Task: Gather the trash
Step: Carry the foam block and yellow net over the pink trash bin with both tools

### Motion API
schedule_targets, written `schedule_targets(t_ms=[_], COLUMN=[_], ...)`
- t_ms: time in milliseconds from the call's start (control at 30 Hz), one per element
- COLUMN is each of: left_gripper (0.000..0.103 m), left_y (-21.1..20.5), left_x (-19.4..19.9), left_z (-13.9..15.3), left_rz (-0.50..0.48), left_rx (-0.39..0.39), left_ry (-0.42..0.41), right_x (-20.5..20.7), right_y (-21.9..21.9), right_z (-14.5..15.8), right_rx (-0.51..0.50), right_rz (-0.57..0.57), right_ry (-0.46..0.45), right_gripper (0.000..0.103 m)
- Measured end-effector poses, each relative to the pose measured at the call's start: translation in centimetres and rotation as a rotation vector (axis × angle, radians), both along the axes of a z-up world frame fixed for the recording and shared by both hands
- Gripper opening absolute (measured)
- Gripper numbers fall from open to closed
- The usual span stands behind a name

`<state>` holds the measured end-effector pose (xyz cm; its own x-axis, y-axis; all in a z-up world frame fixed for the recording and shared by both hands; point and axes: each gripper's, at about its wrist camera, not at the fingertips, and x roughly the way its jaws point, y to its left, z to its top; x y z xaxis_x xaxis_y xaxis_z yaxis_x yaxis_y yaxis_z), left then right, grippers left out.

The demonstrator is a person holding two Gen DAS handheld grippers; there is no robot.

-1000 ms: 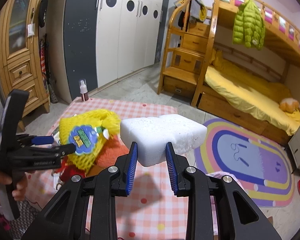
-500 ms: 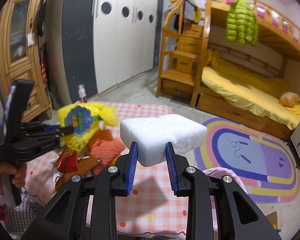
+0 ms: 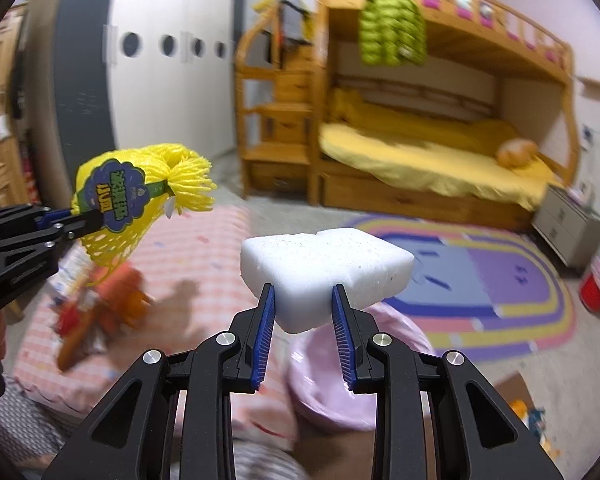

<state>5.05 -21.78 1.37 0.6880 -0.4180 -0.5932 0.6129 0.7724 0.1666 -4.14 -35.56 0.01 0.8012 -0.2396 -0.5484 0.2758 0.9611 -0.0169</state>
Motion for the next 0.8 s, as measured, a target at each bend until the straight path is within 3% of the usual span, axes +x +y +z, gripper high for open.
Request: schedule_targets(t_ms=[267, 500, 667, 800], left_gripper=[0.017, 0.023, 0.051, 0.060], left_y=[-9.7, -14.5, -15.7, -14.9], left_x=[-0.8, 1.1, 2.6, 3.4], left_z=[-5.2, -8.2, -8.9, -8.8], left_rz=[-0.178, -0.223, -0.218, -0.185], left_rx=[0.020, 0.065, 0.049, 0.032], left_ry=[0.131, 0.199, 0.241, 0.242], right_x=[-0.6, 1.8, 3.5, 4.6], right_y=[-6.0, -9.9, -11.1, -11.5], right_z=[-5.5, -9.5, -11.1, -12.3], right_rx=[0.045, 0.106, 0.132, 0.146], right_rz=[-0.126, -0.154, -0.139, -0.142], right_ry=[0.161, 0.238, 0.254, 0.277], right_gripper=[0.029, 0.030, 0.036, 0.050])
